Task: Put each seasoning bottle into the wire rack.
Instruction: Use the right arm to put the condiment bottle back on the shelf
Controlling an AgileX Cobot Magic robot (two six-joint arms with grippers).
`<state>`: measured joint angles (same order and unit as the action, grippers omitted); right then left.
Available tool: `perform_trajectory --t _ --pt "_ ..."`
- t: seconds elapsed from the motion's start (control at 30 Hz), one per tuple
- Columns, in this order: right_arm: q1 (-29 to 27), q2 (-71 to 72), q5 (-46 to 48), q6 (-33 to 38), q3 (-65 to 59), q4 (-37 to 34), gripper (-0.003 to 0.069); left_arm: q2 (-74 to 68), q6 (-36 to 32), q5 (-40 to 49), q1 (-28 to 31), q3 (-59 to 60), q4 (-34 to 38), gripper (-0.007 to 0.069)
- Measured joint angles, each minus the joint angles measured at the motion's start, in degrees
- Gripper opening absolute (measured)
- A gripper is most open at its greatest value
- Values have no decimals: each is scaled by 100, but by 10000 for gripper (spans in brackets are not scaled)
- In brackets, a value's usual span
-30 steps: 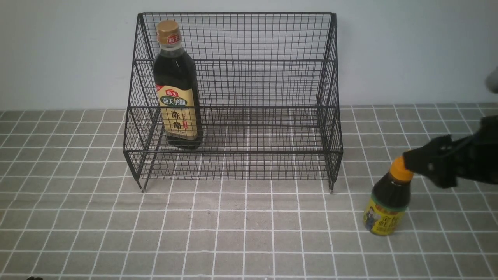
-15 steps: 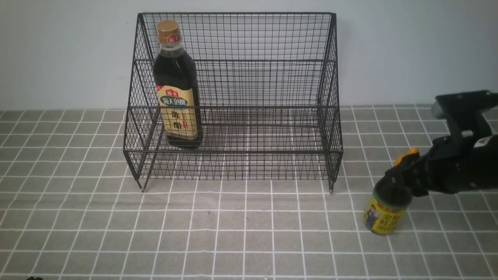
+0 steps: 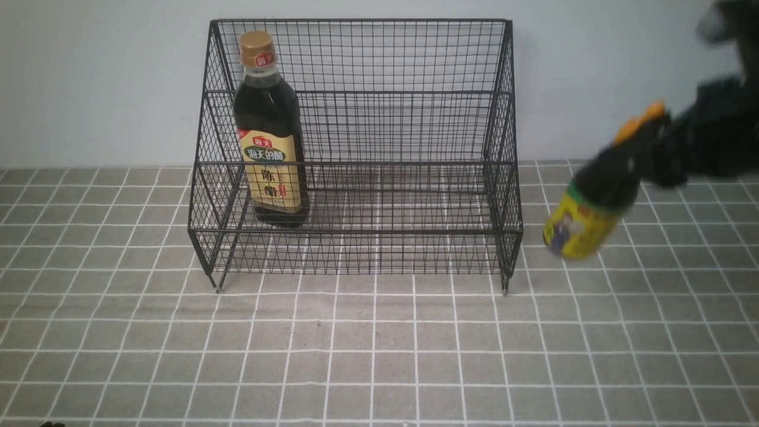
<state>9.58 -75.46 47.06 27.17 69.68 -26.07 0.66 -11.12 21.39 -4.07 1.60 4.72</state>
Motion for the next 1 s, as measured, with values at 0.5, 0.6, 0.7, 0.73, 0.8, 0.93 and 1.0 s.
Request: perform_trajectory --t 0.5,0.6,0.7,0.73,0.8,0.93,1.0 --pt "1363 -1529 -348 339 1512 14 311 0 0 0 0 0 -5 -7" --pt "1397 -1964 -392 353 1638 61 311 0 0 0 0 0 -6 -7" --pt "1397 -2110 -426 353 1648 97 311 0 0 0 0 0 -11 -7" --pt "1397 -2236 -432 353 1659 163 311 0 0 0 0 0 -11 -7" --pt "1397 -2413 -429 353 1671 286 311 0 0 0 0 0 -11 -7" --pt "1397 -2640 -410 353 1675 383 311 0 0 0 0 0 -11 -7" --pt "1397 -2750 -360 338 1683 426 311 0 0 0 0 0 -11 -7"
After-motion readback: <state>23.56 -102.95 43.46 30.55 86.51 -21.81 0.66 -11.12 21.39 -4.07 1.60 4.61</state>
